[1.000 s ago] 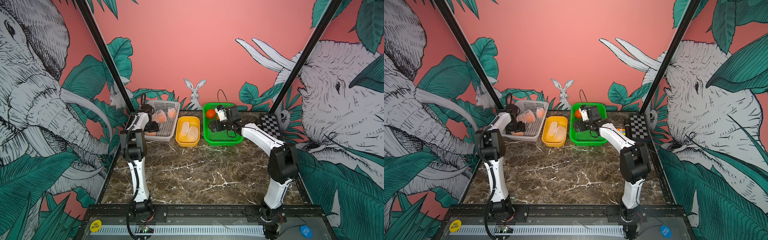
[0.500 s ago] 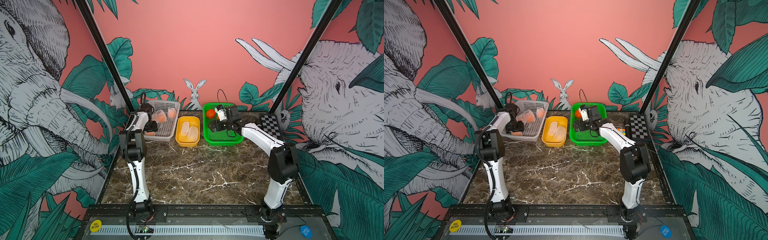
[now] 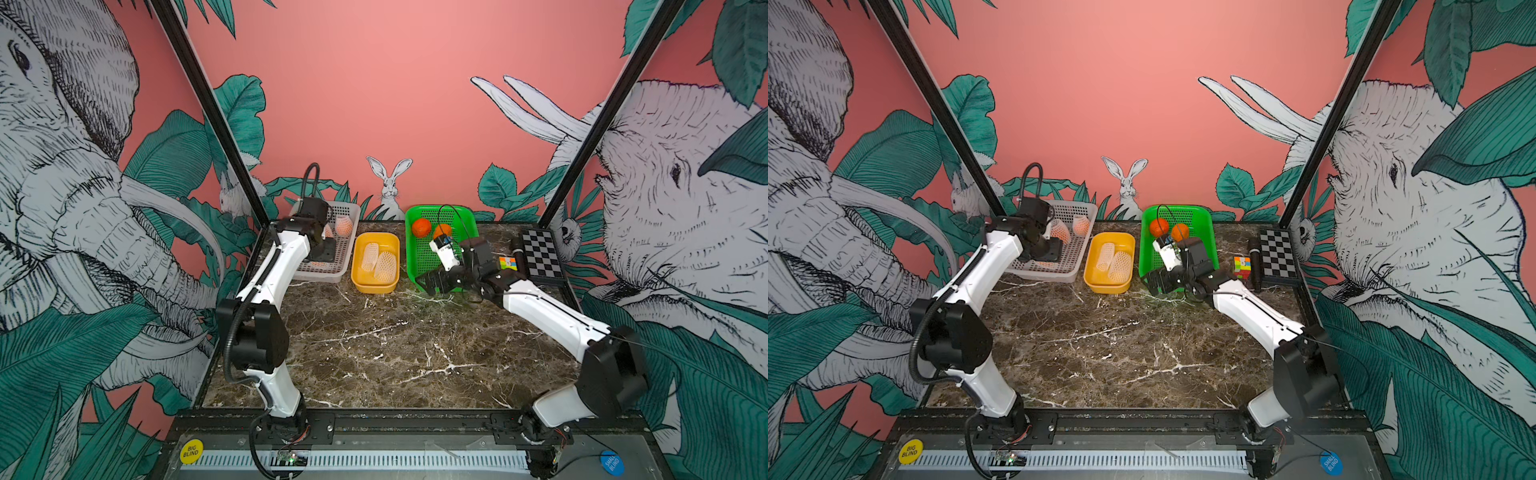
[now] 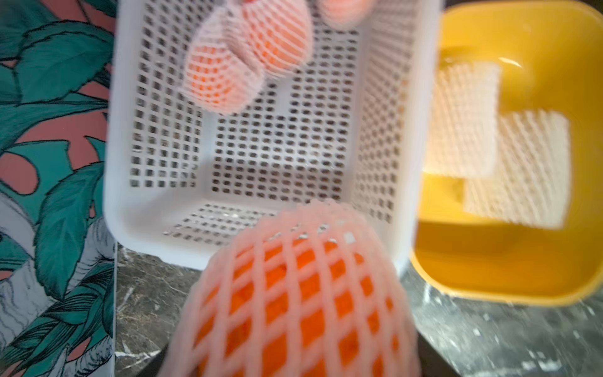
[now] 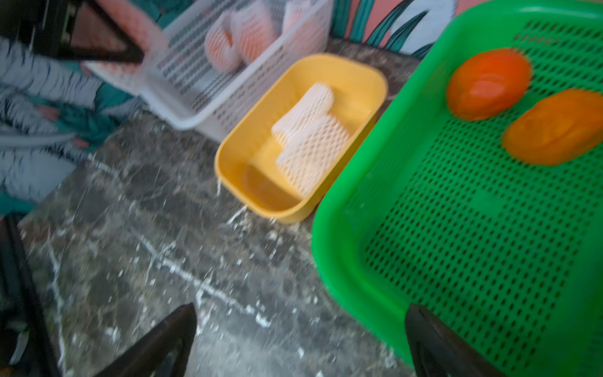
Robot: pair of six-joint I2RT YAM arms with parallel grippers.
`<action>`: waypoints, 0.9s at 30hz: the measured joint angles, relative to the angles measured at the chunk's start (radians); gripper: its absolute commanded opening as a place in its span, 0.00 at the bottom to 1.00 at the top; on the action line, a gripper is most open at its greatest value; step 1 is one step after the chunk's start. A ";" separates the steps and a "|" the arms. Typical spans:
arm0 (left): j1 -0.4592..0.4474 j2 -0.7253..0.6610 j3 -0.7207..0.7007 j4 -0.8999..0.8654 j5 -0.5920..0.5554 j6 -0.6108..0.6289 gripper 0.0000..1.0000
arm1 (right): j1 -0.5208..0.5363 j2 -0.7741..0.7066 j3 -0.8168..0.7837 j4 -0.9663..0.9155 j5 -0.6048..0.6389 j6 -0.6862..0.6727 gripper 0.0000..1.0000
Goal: Remove foam nets from oranges
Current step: Place the orange at the center of the board.
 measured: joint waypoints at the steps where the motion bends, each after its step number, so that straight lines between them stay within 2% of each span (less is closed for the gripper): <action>1: -0.043 -0.030 -0.038 0.001 -0.003 0.000 0.51 | 0.031 -0.040 -0.054 0.020 0.007 -0.012 0.99; 7: -0.280 -0.161 -0.249 0.016 0.014 -0.045 0.50 | 0.166 -0.260 -0.346 0.144 0.064 -0.048 0.98; 13: -0.436 -0.147 -0.393 0.060 0.021 -0.110 0.47 | 0.207 -0.332 -0.541 0.258 0.125 -0.027 0.97; 21: -0.570 -0.036 -0.418 0.087 -0.003 -0.149 0.47 | 0.212 -0.424 -0.725 0.392 0.226 0.023 0.99; 27: -0.610 0.000 -0.419 0.088 -0.020 -0.150 0.48 | 0.212 -0.431 -0.777 0.433 0.257 0.032 0.99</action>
